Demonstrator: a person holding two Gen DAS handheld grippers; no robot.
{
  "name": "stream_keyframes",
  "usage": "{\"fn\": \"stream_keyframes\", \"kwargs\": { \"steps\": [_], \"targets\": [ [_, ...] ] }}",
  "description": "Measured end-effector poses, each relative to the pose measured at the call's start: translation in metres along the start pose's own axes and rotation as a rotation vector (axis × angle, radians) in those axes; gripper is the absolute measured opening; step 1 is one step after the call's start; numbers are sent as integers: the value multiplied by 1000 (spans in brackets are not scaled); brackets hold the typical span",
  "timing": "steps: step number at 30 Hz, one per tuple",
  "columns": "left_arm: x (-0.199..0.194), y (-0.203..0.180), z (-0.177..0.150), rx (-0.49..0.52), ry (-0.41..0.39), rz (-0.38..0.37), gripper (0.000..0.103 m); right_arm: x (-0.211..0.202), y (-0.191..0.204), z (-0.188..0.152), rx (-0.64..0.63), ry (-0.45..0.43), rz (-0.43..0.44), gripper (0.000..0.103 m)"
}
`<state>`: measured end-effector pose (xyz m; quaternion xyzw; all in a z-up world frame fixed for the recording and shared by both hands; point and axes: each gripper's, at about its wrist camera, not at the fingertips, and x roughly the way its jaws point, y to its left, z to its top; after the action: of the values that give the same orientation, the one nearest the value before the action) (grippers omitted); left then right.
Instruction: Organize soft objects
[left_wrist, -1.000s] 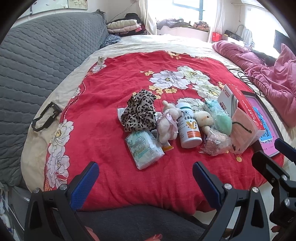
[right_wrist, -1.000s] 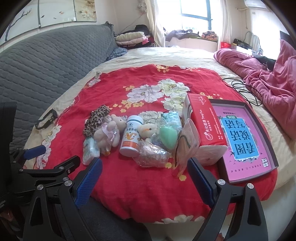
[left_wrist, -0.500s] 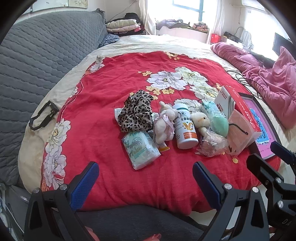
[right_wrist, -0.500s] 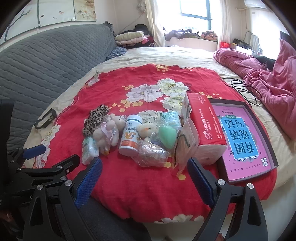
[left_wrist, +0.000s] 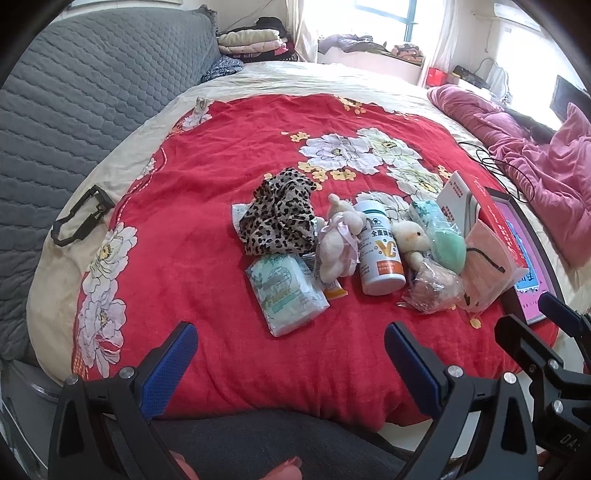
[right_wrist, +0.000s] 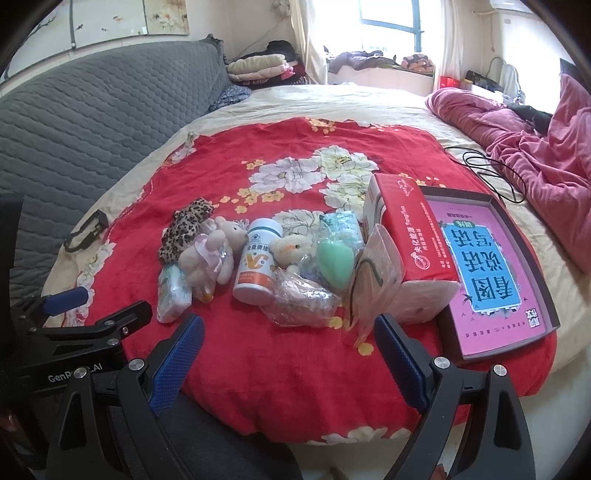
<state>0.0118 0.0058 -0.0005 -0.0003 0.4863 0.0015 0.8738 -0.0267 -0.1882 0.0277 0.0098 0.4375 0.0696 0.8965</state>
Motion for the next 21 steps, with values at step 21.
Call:
{"fn": "stream_keyframes", "kwargs": {
  "steps": [21],
  "targets": [
    [75,45,20,-179,127,-113,101,54,-1,6,-33,63,-14,93]
  ]
}}
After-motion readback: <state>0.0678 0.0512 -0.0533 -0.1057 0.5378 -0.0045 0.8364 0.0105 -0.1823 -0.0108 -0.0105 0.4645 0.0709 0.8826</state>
